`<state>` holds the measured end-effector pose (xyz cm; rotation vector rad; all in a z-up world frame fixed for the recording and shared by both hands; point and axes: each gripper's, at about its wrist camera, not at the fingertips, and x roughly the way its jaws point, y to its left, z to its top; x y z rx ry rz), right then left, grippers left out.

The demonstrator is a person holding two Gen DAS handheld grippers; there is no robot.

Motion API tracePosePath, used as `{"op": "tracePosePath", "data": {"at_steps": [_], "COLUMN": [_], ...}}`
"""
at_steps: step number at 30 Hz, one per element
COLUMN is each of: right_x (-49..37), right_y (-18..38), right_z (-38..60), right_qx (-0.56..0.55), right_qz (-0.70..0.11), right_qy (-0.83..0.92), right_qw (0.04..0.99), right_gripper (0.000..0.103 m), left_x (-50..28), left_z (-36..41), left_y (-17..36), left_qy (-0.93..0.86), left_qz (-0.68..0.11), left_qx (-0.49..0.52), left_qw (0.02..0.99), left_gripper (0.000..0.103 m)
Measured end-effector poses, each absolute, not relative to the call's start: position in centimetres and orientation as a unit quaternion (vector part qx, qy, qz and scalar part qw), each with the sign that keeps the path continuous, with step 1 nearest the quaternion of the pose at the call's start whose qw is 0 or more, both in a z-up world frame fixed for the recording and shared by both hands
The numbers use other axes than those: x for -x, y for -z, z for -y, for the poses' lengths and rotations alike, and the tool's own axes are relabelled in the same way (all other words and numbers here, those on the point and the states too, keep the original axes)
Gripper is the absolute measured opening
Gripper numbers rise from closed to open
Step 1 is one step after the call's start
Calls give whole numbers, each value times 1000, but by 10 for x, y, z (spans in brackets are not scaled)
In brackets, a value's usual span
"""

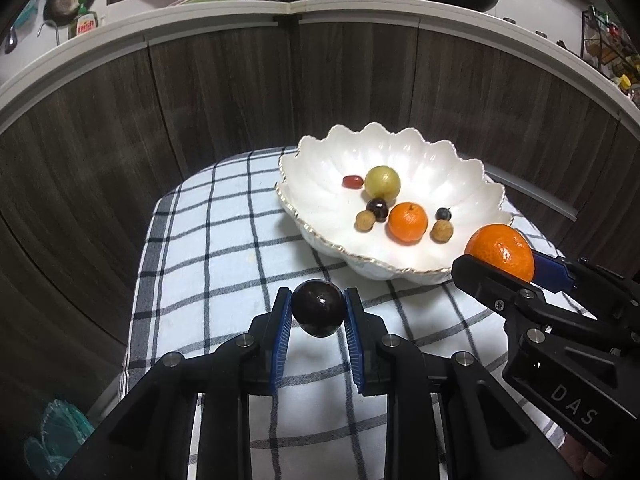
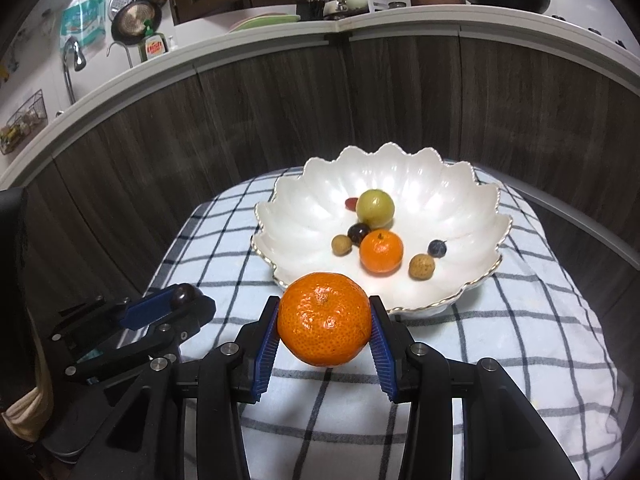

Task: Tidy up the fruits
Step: 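Lift the dark plum and mandarin and carry both over the bowl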

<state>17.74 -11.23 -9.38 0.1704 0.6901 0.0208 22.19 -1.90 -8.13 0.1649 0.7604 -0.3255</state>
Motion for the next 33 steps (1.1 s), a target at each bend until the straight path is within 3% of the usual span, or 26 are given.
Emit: {"op": "tracePosePath", "data": {"at_steps": [33], "right_x": [-209], "right_y": [48], "right_z": [185], "right_qx": [-82], "right_qz": [-308], "right_qy": [40], "right_qw": [947], "right_gripper": [43], "left_x": [-268], "left_z": [79], "left_y": [41], "left_qy": [169], "left_qz": [-358], "left_qx": [-86], "left_qw": [914], "left_gripper": [26]}}
